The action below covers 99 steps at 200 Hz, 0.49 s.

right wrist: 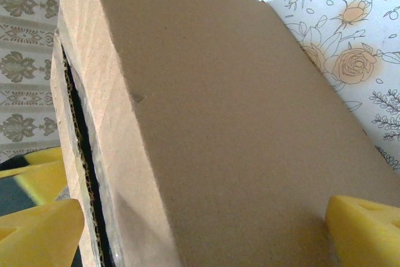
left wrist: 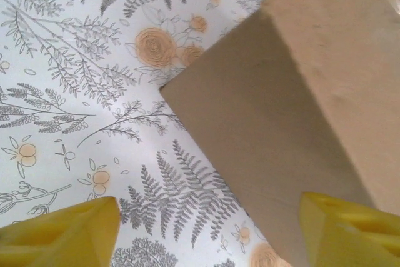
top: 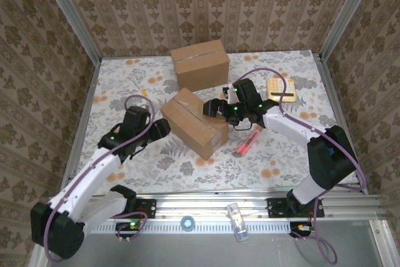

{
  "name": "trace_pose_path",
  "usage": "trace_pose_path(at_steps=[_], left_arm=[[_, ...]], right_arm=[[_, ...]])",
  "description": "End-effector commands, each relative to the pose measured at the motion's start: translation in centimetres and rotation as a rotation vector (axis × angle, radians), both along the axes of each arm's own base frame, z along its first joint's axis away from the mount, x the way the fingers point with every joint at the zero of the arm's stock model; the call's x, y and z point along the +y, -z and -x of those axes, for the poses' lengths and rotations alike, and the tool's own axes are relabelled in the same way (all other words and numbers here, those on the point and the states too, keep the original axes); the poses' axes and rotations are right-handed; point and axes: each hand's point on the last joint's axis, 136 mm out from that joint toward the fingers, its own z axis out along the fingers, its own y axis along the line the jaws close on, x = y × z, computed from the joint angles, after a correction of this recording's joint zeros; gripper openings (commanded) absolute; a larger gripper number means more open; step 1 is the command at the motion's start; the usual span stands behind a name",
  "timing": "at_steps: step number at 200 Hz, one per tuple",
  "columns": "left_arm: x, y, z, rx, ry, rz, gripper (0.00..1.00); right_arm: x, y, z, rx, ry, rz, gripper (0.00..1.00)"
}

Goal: Unpack the express box

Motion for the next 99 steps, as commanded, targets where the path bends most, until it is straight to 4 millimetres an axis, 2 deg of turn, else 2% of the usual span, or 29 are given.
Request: trace_pose_path(at_steps=[1,7,38,60,99], left_arm=[[-1.2,-1.1,1.0,0.003,0.021,0.129,0.92],[-1.9,-1.7,0.9,-0.015,0.036,0.172,1.00],[-5.0,-3.5,-1.0,-0.065,0.089,0.338,1.00],[-6.7,-3.4,-2.6,-0.049,0.119,0.375,1.00],[-7.5,-2.5,-4.4,-0.039,0.104,0.366,1.00]], right_arm=[[0.1,-0.9,0.1,-0.031,0.009,-0.014,1.00],[0.1,-0.8,0.1,-0.029,0.007,-0.015,1.00],[0.4,-0.6,0.3,-0.024,0.005,-0.020,1.00],[0.6,-0.5,0.5,-0.022,-0.001,-0.021,1.00],[0.5,-0.1,0.7,-0.017,0.002,-0.015,1.00]])
